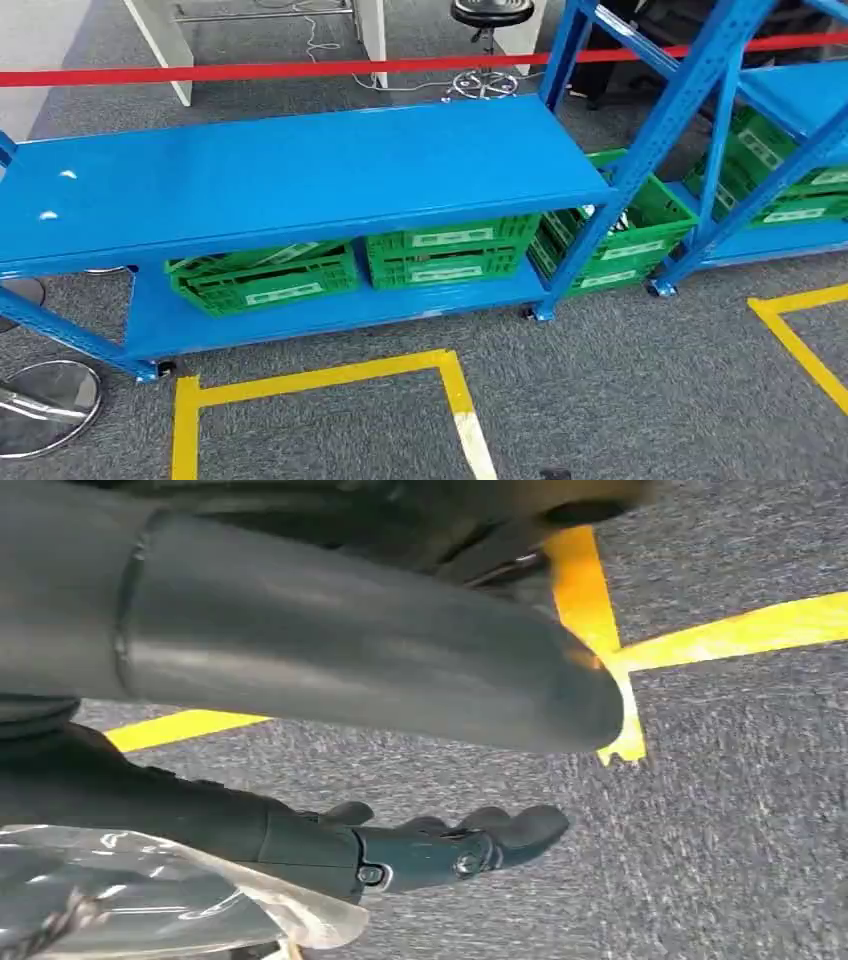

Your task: Take the parts from the cabinet and place them on the table.

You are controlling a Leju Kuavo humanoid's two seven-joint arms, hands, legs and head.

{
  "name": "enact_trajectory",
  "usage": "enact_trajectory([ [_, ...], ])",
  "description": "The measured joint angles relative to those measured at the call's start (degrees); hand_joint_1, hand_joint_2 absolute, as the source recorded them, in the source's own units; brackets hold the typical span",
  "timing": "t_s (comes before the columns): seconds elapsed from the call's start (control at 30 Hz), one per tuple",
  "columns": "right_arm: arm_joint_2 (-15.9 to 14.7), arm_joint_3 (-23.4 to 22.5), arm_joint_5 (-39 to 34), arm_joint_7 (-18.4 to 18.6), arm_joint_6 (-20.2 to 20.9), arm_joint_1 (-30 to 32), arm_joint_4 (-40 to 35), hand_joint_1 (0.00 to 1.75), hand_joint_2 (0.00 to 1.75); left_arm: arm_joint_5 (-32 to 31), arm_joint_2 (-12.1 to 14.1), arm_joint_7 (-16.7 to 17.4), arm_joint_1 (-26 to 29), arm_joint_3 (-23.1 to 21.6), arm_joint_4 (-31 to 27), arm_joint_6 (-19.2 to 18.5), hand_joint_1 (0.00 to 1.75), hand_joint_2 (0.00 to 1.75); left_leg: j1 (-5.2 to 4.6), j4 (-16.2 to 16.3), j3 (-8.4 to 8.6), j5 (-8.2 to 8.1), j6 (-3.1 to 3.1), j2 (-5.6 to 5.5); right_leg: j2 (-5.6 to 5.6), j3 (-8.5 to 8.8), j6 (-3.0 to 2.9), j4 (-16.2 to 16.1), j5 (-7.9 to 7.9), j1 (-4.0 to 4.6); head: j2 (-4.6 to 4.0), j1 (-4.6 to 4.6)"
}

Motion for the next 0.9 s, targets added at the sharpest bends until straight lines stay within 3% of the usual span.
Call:
enact_trajectory([
  [0.03,0.02,0.0,-0.17,-0.11,-0.18,0.13,0.0,0.0,0.0,-0.33,0.07,0.22,0.2,0.0,0.0,0.02,0.0,0.0,-0.02,0.01,0.75,-0.6,-0.01,-0.06,0.0,-1.38,0.08,-0.04,-0.33,0.01,-0.02,0.13],
  [0.07,0.02,-0.02,-0.54,-0.02,-0.37,0.27,0.0,0.0,0.0,-0.46,0.15,0.63,0.39,0.02,0.0,0.19,0.0,0.0,-0.05,0.01,1.67,-1.29,-0.02,-0.14,0.01,-1.94,-0.08,-1.77,0.64,0.02,-0.02,0.13],
  [0.1,0.02,-0.02,-0.81,0.11,-0.41,0.47,0.0,0.0,0.0,-0.63,0.24,0.83,0.5,0.02,0.0,0.44,0.0,0.0,-0.08,0.0,2.78,-2.09,-0.09,-0.22,0.01,-1.8,-0.21,-5.14,3.4,0.04,0.0,0.15],
  [0.13,0.02,-0.04,-1.11,0.2,-0.48,0.76,0.0,0.0,0.0,-0.81,0.26,0.87,0.52,0.02,0.0,0.57,0.0,0.0,-0.13,-0.02,3.97,-2.99,-0.2,-0.26,0.02,-1.39,-0.68,-9.63,7.89,0.08,-0.02,0.17],
  [0.17,0.02,-0.13,-1.51,0.2,-0.55,1.15,0.02,0.0,0.0,-0.92,0.26,0.92,0.81,0.02,0.0,0.63,0.0,0.0,-0.13,-0.21,4.08,-3.71,-0.35,-0.26,0.0,-1.51,-1.25,-13.08,13.64,0.2,-0.02,0.2],
  [0.2,0.04,-0.33,-1.96,0.13,-0.5,1.31,0.09,0.0,0.0,-1.05,0.35,0.9,0.73,0.0,0.02,0.7,0.0,0.0,-0.3,0.13,5.13,-4.34,-0.68,-0.48,-0.05,-1.84,-1.5,-12.91,13.1,0.41,-0.02,-0.31],
  [0.23,0.04,-0.46,-2.43,0.11,-0.39,1.34,0.09,0.0,0.0,-1.29,0.42,0.7,0.69,-0.02,0.02,0.7,0.0,0.0,-0.3,0.0,4.94,-4.81,-1.14,-0.48,0.06,-0.7,-1.8,-13.04,12.65,0.57,-0.02,-0.2],
  [0.27,0.04,-0.68,-2.89,-0.07,-0.26,1.46,0.07,0.0,0.0,-1.4,0.39,0.43,0.7,-0.09,0.04,0.79,0.0,0.0,-0.2,-0.06,5.76,-4.84,-1.43,-0.42,0.07,-0.86,-2.29,-13.32,13.42,0.58,-0.02,-0.28],
  [0.3,0.04,-1.0,-3.69,-0.17,-0.07,1.58,0.07,0.0,0.0,-1.42,0.35,0.18,0.66,-0.11,0.04,1.07,0.0,0.0,-0.24,0.05,5.8,-4.4,-1.74,-0.42,0.1,-0.04,-2.58,-13.68,13.21,0.61,0.0,-0.11],
  [0.33,0.11,-1.33,-4.04,-0.31,0.13,1.48,0.07,0.0,0.0,-1.44,0.44,-0.09,0.48,-0.13,0.02,1.27,0.0,0.0,-0.32,1.02,5.51,-4.22,-1.96,-0.41,0.07,0.83,-2.69,-14.4,13.19,0.03,0.0,-0.24],
  [0.4,0.09,-1.95,-4.41,-0.26,0.57,1.49,0.04,0.0,0.0,-1.38,0.31,-0.44,-0.12,-0.17,0.04,1.68,0.0,0.0,-0.1,6.87,2.17,-3.68,-2.91,0.12,-0.14,2.64,-3.2,-15.6,12.71,-0.14,-0.02,-0.59],
  [0.47,0.09,-2.14,-4.33,-0.15,0.61,1.43,0.04,0.0,0.0,-1.33,0.26,-0.44,-0.44,-0.17,0.04,1.7,0.0,0.0,0.36,13.58,-2.57,-7.03,-3.6,0.15,-0.14,4.11,-3.18,-15.98,11.72,-0.32,-0.02,-0.59],
  [0.5,0.09,-2.25,-4.35,-0.07,0.63,1.43,0.04,0.0,0.0,-1.27,0.26,-0.44,-0.46,-0.17,0.04,1.73,0.0,0.0,0.54,15.63,-4.61,-9.14,-3.78,0.15,-0.05,4.89,-3.17,-15.98,11.02,-0.43,-0.02,-0.61],
  [0.53,0.09,-2.38,-4.35,-0.11,0.63,1.49,0.04,0.0,0.0,-1.18,0.24,-0.42,-0.42,-0.17,0.04,1.71,0.0,0.0,0.72,15.72,-5.61,-9.89,-3.98,0.16,0.04,5.78,-3.12,-15.98,10.35,-0.51,-0.02,-0.66],
  [0.57,0.09,-2.53,-4.24,-0.3,0.63,1.53,0.04,0.0,0.0,-1.16,0.22,-0.42,-0.36,-0.17,0.04,1.55,0.0,0.0,0.88,14.3,-5.92,-9.14,-4.04,0.17,0.13,6.84,-2.94,-15.98,9.53,-0.61,-0.02,-0.61],
  [0.6,0.09,-2.56,-4.15,-0.5,0.61,1.63,0.04,0.0,0.0,-1.18,0.22,-0.42,-0.31,-0.17,0.04,1.35,0.0,0.0,0.94,11.53,-5.62,-6.96,-4.08,0.2,0.16,7.93,-2.66,-15.98,8.76,-0.75,-0.02,-0.61],
  [0.63,0.09,-2.56,-4.0,-0.94,0.59,1.67,0.04,0.0,0.0,-1.25,0.22,-0.42,-0.22,-0.17,0.04,1.2,0.0,0.0,0.98,7.79,-5.06,-3.54,-4.09,0.34,0.15,9.01,-2.49,-15.98,8.0,-0.89,-0.02,-0.63],
  [0.67,0.09,-2.56,-3.95,-1.29,0.59,1.68,0.04,0.0,0.0,-1.46,0.2,-0.39,0.03,-0.2,0.07,1.18,0.0,0.0,1.05,3.57,-4.74,1.78,-4.1,0.7,0.05,9.26,-2.2,-16.07,7.14,-0.98,-0.02,-0.66],
  [0.7,0.07,-2.62,-3.95,-1.42,0.59,1.6,0.04,0.0,0.0,-1.68,0.11,-0.33,0.31,-0.22,0.15,1.14,0.0,0.0,0.87,2.65,-5.31,3.27,-4.05,1.03,0.11,10.62,-1.8,-15.66,6.23,-0.77,-0.02,-0.87],
  [0.73,0.07,-2.64,-3.95,-1.59,0.59,1.4,0.02,0.0,0.0,-1.72,0.07,0.08,0.22,-0.24,0.2,1.16,0.0,0.0,0.67,2.49,-4.77,1.97,-3.38,1.07,0.11,9.8,-1.31,-16.05,5.9,-0.58,-0.02,-1.27],
  [0.77,0.07,-2.67,-3.93,-1.59,0.61,1.34,0.02,0.0,0.0,-1.81,-0.07,0.3,0.34,-0.31,0.22,1.33,0.0,0.0,0.62,2.52,-4.71,2.37,-2.88,0.95,0.02,10.56,-0.82,-16.88,5.42,-0.66,-0.02,-1.05],
  [0.8,0.07,-2.69,-3.85,-1.64,0.61,1.3,0.02,0.0,0.0,-1.84,-0.11,0.41,0.38,-0.35,0.22,1.38,0.0,0.0,0.65,2.1,-4.66,1.99,-2.36,0.86,-0.05,11.7,-0.34,-16.52,5.98,-0.65,-0.02,-1.14],
  [0.83,0.07,-2.73,-3.65,-1.6,0.61,1.16,0.0,0.0,0.0,-2.16,-0.18,0.66,0.36,-0.44,0.22,1.55,0.0,0.0,0.71,1.94,-3.71,1.84,-1.92,0.59,-0.13,12.34,-0.06,-16.85,6.01,-0.68,-0.02,-1.07],
  [0.87,0.07,-2.73,-3.47,-1.55,0.63,1.13,-0.02,0.0,0.0,-2.14,-0.22,0.83,0.46,-0.57,0.24,1.71,0.0,0.0,0.95,1.3,-2.54,1.73,-1.5,0.58,-0.08,11.9,0.09,-15.89,5.75,-0.8,-0.02,-0.94],
  [0.9,0.07,-2.73,-3.17,-1.51,0.68,0.99,-0.02,0.0,0.0,-2.14,-0.22,0.9,0.39,-0.68,0.24,1.79,0.0,0.0,0.93,0.96,-1.79,1.44,-1.04,0.56,-0.03,10.09,0.15,-12.5,5.74,-0.73,-0.02,-0.77],
])
